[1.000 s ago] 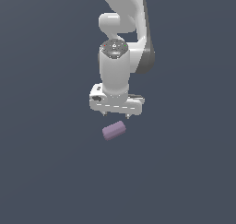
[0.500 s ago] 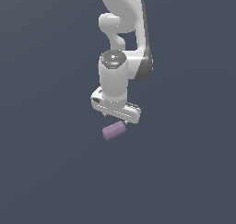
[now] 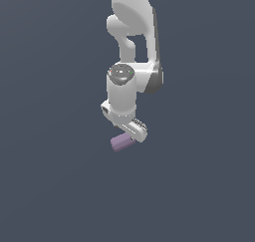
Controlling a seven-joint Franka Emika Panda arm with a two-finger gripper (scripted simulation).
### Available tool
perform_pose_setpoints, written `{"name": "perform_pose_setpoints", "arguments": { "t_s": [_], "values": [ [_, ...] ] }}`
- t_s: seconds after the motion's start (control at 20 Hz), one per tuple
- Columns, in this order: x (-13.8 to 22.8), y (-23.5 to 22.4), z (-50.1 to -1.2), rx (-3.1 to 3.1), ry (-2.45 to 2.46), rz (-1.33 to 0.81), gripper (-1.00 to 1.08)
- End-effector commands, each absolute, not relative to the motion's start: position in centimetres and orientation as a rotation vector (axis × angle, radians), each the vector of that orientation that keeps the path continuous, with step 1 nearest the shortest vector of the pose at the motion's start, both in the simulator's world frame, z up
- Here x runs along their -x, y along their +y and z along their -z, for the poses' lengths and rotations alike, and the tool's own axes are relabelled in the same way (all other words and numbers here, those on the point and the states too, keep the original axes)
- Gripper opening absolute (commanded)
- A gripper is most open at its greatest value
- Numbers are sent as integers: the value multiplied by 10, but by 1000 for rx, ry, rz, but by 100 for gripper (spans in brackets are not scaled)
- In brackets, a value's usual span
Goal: Pick up the object and move it to a goal position.
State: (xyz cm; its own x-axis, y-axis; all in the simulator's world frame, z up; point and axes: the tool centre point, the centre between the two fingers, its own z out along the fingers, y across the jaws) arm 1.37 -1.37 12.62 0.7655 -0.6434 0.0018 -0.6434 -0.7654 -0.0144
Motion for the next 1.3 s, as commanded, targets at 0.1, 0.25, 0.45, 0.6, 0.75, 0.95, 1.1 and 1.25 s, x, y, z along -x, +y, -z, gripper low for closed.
{"name": "perform_pose_setpoints", "arguments": {
  "t_s": [0.1,0.25,0.45,0.6,0.75,0.95,1.1,1.25],
  "values": [
    [-13,-16,-114,2866,1263,5,100],
    [-13,-17,-107,2817,1374,2,100],
    [-13,-19,-100,2760,1490,1,100],
    [-12,-20,-95,2727,1555,0,100],
    [-12,-20,-93,2702,1601,0,100],
    [-12,-21,-90,2684,1633,0,100],
    [-12,-21,-90,2685,1631,0,100],
    [-12,-21,-87,2685,1631,0,100]
  ]
}}
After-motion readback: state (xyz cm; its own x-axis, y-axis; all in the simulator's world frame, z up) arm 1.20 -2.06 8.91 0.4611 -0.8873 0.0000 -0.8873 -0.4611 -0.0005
